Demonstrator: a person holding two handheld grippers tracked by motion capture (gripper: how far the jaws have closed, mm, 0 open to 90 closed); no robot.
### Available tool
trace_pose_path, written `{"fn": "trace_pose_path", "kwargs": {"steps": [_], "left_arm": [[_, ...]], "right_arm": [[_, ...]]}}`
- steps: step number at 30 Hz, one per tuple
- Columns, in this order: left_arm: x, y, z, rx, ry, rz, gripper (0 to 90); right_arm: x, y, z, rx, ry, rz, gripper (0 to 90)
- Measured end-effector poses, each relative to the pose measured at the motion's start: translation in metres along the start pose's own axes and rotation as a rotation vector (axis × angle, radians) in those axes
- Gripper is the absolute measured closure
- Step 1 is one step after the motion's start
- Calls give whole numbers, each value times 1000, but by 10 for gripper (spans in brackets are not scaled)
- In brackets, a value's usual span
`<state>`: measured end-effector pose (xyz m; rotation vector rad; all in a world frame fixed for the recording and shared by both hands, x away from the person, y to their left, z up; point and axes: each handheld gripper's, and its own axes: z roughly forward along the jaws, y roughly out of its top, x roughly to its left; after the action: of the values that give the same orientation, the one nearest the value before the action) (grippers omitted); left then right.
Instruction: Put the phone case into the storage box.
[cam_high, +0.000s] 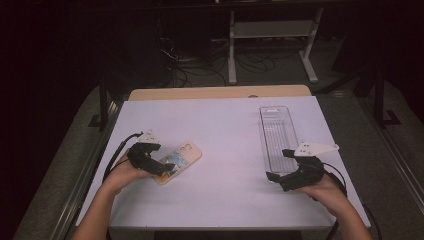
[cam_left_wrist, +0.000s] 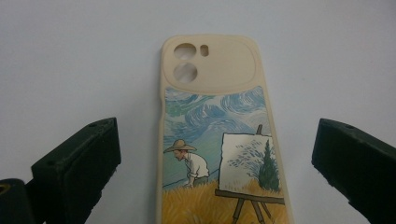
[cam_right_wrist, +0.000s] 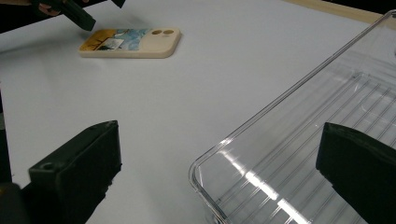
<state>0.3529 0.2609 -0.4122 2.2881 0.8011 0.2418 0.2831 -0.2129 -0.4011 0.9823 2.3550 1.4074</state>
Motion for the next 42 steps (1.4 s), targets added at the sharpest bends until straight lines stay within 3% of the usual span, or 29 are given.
{"fn": "trace_pose_path", "kwargs": {"steps": [3, 4, 5, 7, 8, 10, 12, 14, 17, 21, 22, 25, 28, 42], "left_arm": [[-1, 0, 3, 17, -1, 13, 9], [-2, -1, 4, 17, -5, -7, 9], [-1, -1, 5, 28, -2, 15, 9], [-2, -2, 6, 33, -8, 2, 9], [-1, -2, 7, 32, -3, 18, 9], [-2, -3, 9, 39, -5, -7, 9], [-2, -4, 10, 47, -2, 10, 9], [-4, -4, 12, 53, -5, -2, 9], [-3, -5, 14, 66, -7, 21, 9], [-5, -5, 18, 71, -7, 16, 9], [-7, -5, 19, 60, -5, 0, 9], [-7, -5, 21, 77, 7, 18, 9], [-8, -7, 24, 76, 15, 5, 9], [-11, -8, 38, 92, 58, 24, 9]], "right_arm": [[0, 0, 0, 0, -2, -1, 0], [0, 0, 0, -1, -2, -1, 0], [0, 0, 0, 0, -3, -1, 0], [0, 0, 0, 3, -3, -3, 0], [0, 0, 0, 3, -4, -3, 0], [0, 0, 0, 4, -3, -2, 0], [0, 0, 0, 4, -4, -2, 0], [0, 0, 0, 4, -3, -2, 0], [0, 0, 0, 5, -4, -2, 0], [0, 0, 0, 5, -4, -1, 0], [0, 0, 0, 4, -4, -3, 0], [0, 0, 0, 4, -4, -3, 0], [0, 0, 0, 5, -4, -3, 0], [0, 0, 0, 5, -6, -3, 0]]}}
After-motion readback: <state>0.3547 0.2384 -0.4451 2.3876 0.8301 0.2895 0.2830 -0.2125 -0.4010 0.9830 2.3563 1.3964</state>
